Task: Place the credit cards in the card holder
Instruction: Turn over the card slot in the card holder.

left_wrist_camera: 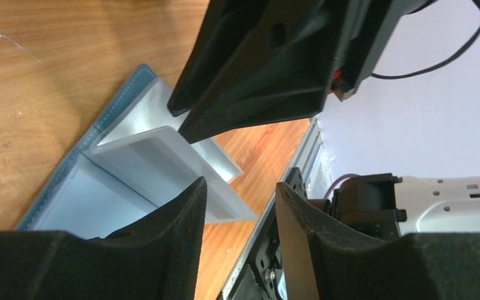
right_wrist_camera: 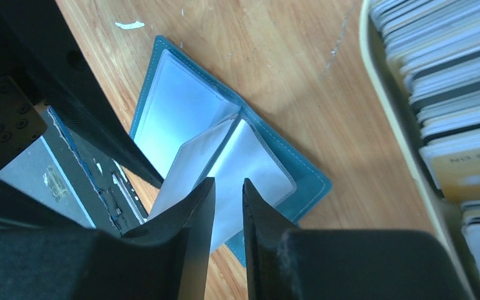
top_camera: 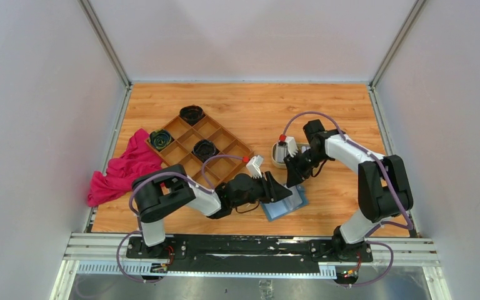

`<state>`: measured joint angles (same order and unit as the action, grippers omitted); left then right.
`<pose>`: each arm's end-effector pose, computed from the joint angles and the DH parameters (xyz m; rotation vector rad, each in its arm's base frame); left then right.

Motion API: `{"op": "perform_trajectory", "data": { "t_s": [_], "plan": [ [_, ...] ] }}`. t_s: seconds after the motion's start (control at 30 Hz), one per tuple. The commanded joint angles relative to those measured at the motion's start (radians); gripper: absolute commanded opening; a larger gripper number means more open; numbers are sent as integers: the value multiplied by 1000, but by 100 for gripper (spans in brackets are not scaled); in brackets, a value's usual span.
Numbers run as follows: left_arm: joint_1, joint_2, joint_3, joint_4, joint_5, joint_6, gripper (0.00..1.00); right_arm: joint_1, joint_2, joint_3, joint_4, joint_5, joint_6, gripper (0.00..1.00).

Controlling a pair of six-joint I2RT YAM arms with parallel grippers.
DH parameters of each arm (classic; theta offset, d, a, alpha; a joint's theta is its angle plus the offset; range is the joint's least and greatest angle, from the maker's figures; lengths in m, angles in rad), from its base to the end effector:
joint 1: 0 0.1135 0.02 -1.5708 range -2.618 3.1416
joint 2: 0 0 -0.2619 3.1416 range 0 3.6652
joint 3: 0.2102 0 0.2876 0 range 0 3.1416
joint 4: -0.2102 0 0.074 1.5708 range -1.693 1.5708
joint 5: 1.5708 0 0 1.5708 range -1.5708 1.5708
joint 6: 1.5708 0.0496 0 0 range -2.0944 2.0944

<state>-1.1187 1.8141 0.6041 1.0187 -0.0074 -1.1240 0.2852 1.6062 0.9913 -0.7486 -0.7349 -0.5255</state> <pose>0.1575 -0.3236 0.1022 -0.0118 2.0693 -1.5342 0.2943 0.1209 0.1536 -1.1571 2.4239 0.9922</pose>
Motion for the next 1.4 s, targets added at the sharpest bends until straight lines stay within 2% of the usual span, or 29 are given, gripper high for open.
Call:
{"op": "perform_trajectory", "data": {
  "t_s": [0.0,0.23,0.57,0.8,0.93,1.07,1.27,1.37],
  "plan": [
    [11,40,33,-39,1,33,47,-43,-22,13,-27,-40,-13,28],
    [19,72,56,-77,1,39,47,-67,-14,13,-34,-78,-9,34],
    [23,55,42,-77,-3,51,47,-80,21,17,-49,-84,-5,36],
    [29,62,52,-93,-1,55,46,-172,-100,-6,-13,-61,19,40],
    [31,72,70,-119,1,60,44,-205,-155,-28,-7,-104,-3,41],
    [31,57,71,-124,1,67,43,-197,-141,-44,-13,-163,-31,37],
    [30,-34,30,-158,-22,108,43,-182,-40,-28,-40,-109,-49,26],
    [30,-96,-16,-165,-39,125,41,-167,-7,-32,-45,-58,-63,23]
  ]
}}
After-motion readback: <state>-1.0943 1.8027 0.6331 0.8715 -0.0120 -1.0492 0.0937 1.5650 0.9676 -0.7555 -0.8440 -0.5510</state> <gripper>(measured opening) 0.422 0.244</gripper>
